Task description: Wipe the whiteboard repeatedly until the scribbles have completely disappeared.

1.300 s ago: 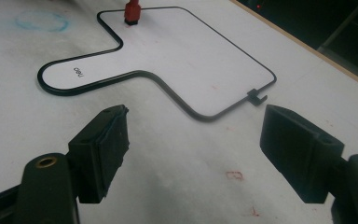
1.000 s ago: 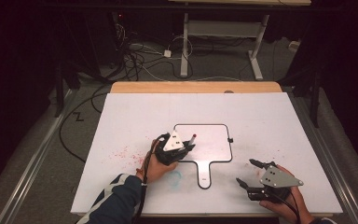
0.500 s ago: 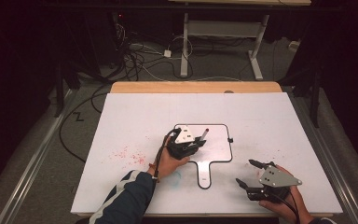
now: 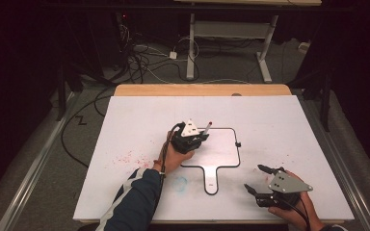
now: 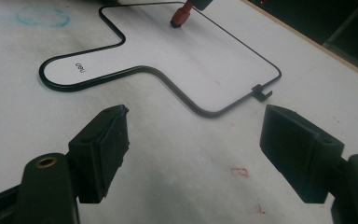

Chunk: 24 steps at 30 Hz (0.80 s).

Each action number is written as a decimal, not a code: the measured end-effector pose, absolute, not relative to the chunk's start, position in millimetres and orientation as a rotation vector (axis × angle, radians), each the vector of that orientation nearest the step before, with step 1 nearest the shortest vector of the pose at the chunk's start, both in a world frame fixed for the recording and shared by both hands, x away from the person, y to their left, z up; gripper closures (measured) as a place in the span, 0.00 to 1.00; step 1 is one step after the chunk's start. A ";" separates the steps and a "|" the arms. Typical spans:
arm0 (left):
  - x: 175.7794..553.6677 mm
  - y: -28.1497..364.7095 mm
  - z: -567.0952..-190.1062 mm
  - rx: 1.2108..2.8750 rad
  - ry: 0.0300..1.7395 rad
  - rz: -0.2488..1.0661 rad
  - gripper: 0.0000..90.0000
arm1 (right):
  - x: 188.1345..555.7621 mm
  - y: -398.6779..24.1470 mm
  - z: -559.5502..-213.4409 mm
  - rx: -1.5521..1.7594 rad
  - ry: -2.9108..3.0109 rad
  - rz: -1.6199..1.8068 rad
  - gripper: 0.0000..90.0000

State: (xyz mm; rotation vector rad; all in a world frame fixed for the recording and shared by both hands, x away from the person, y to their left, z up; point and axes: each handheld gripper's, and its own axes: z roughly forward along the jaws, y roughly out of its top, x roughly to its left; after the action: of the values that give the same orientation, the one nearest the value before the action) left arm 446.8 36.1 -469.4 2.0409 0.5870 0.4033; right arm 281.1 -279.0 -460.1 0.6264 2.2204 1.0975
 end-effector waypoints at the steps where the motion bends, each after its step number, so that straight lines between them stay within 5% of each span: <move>1: 449.8 38.6 -469.2 2.036 0.605 0.397 0.88 | 281.5 -279.1 -460.3 0.627 2.220 1.099 0.27; 19: 391.4 11.1 -466.1 2.133 0.352 0.282 0.87 | 279.9 -279.9 -458.8 0.632 2.216 1.099 0.27; 24: 409.8 33.6 -469.5 2.095 0.481 0.320 0.87 | 280.4 -280.2 -459.9 0.631 2.220 1.092 0.27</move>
State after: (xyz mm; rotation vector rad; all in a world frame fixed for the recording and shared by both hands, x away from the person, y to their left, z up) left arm 409.8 33.6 -469.5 2.0950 0.4806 0.3202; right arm 280.4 -280.2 -459.9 0.6307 2.2201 1.0921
